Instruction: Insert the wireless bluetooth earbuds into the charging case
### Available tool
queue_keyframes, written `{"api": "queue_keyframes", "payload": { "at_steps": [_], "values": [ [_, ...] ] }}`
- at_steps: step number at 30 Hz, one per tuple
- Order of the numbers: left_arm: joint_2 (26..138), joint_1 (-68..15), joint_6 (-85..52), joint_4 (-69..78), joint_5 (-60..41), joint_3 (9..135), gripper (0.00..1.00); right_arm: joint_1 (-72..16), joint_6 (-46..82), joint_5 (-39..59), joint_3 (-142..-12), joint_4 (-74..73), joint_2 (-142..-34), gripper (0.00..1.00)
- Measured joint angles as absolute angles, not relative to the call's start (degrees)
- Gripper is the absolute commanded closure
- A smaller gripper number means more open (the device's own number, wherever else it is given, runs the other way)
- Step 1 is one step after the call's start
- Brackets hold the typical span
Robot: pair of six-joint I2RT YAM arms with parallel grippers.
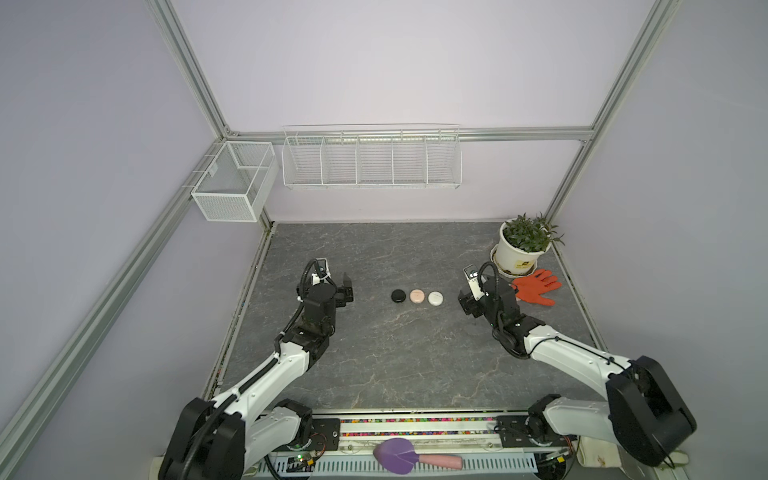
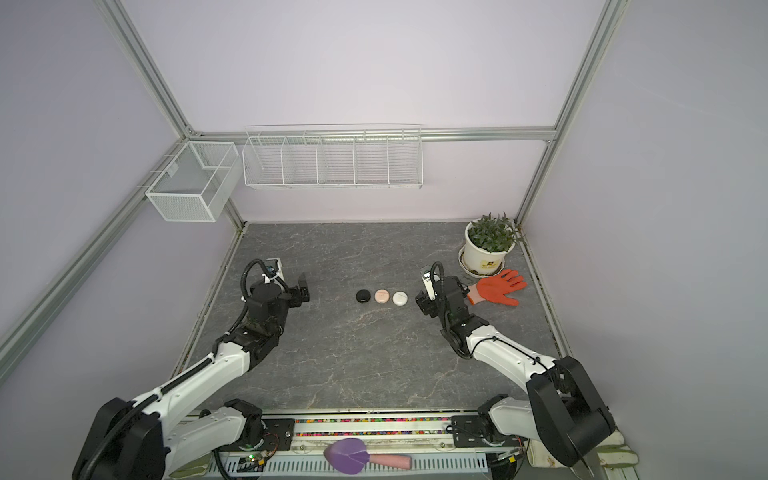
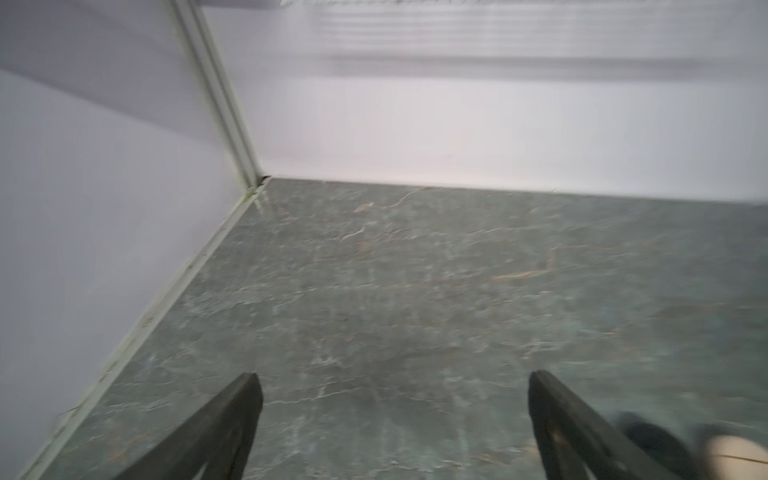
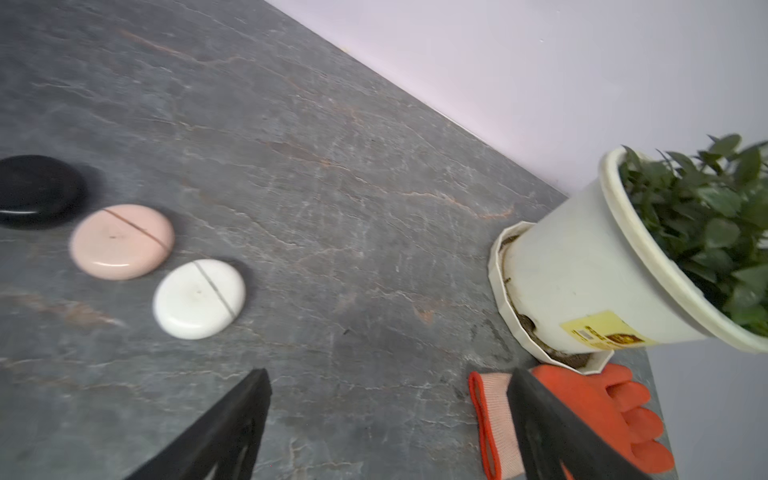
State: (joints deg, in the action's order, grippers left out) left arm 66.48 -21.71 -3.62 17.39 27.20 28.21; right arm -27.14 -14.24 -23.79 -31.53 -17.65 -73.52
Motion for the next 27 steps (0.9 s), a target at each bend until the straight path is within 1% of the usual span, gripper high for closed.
{"api": "queue_keyframes", "payload": {
  "at_steps": [4, 5, 6, 7, 9, 12, 15, 19, 21, 24, 27],
  "values": [
    [72.53, -18.48, 0.91, 22.59, 25.17, 22.87, 0.00, -24.23, -14.44, -28.32, -28.84, -25.80, -79.00, 0.08],
    [73.49, -17.96, 1.91, 22.79, 24.23, 22.48, 0.00, -23.81, -14.48, -28.91, -28.05, -28.25, -80.51, 0.10],
    [74.26, -17.45, 2.44, 23.44, 23.53, 22.50, 0.00, -23.46, -14.72, -29.36, -27.27, -30.55, -81.84, 0.09],
    [75.35, -16.58, 2.87, 25.08, 22.85, 22.63, 0.00, -23.29, -15.16, -30.11, -26.46, -33.08, -83.48, 0.08],
    [77.19, -14.48, 2.96, 27.92, 21.34, 23.14, 0.00, -23.03, -16.34, -31.24, -24.93, -37.95, -86.26, 0.01],
    [79.48, -12.05, 3.42, 30.35, 19.00, 24.69, 0.00, -22.57, -18.13, -32.82, -21.54, -47.51, -88.86, 0.03],
    [80.93, -11.22, 4.38, 34.81, 16.88, 24.91, 0.00, -21.67, -18.48, -33.58, -20.29, -51.55, -89.36, 0.04],
    [84.20, -7.11, 2.44, 45.25, 15.73, 21.63, 0.00, -17.23, -16.16, -29.98, -21.32, -50.04, -87.33, 0.01],
    [86.83, -5.26, 1.76, 49.80, 15.33, 19.64, 0.01, -12.71, -13.91, -25.47, -22.81, -47.66, -85.69, 0.03],
    [88.53, -4.78, 1.76, 50.54, 13.39, 19.09, 0.00, -5.98, -9.80, -20.34, -22.70, -48.38, -84.27, 0.09],
    [88.58, -4.78, 1.08, 50.50, 13.52, 20.47, 0.01, -3.40, -7.09, -17.26, -20.95, -52.23, -86.43, 0.11]
  ]
}}
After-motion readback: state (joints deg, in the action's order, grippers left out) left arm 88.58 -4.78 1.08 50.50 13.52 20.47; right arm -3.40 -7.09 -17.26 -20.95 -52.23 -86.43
